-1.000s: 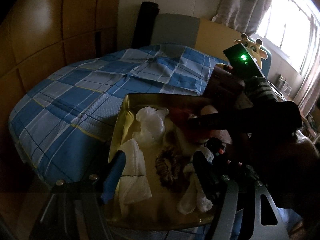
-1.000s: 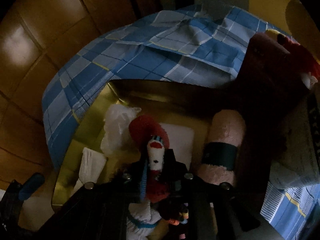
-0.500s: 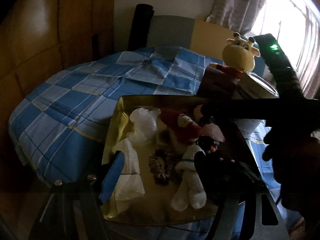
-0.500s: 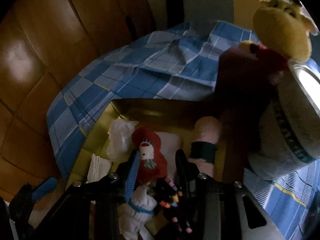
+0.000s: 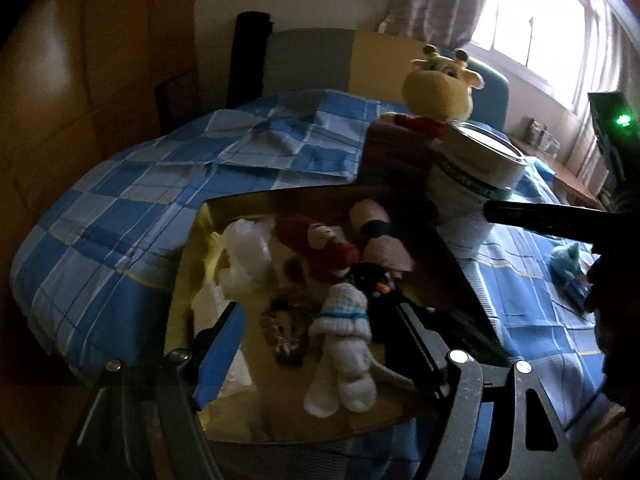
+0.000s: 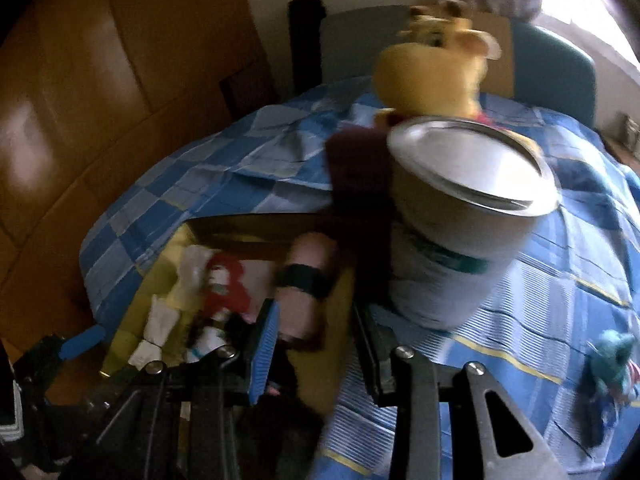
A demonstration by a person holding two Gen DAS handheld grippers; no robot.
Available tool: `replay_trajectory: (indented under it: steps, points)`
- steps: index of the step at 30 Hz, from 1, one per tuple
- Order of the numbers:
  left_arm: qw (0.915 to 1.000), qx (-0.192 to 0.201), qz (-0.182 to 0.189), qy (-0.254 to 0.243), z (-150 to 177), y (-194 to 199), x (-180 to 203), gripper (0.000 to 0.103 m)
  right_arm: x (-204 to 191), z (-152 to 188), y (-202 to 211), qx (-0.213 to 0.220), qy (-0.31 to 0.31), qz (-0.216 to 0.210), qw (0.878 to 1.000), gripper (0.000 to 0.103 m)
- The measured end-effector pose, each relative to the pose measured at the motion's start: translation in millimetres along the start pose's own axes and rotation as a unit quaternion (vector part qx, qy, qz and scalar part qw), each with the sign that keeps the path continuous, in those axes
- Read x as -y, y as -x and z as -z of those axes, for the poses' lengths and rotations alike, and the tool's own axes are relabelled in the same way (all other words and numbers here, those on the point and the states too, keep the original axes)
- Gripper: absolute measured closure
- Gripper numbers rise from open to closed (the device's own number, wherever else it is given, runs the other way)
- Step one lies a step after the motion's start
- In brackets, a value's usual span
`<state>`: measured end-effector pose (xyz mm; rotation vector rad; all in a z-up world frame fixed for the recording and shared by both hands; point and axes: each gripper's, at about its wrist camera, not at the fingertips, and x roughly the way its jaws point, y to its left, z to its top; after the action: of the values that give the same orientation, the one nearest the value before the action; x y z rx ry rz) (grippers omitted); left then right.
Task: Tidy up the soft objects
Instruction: 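Grasp the blue Tempo tissue pack with the left tool while the right tool returns to the pile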
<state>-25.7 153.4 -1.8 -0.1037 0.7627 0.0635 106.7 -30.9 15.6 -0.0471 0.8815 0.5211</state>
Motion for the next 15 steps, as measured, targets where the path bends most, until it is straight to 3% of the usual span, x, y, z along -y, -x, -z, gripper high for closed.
replay_trajectory:
  steps: [9, 12, 15]
  points:
    - [0.9984, 0.001, 0.042, -0.036, -10, 2, 33, 0.027, 102, 22, 54, 0.040, -0.103, 0.082, 0.990, 0.066]
    - [0.9967, -0.001, 0.064, -0.049, -12, 1, 46, 0.027, 155, 36, 80, 0.059, -0.175, 0.116, 0.976, 0.066]
    - [0.9949, -0.006, 0.077, -0.066, -14, -2, 62, 0.027, 212, 55, 108, 0.077, -0.251, 0.149, 0.953, 0.066]
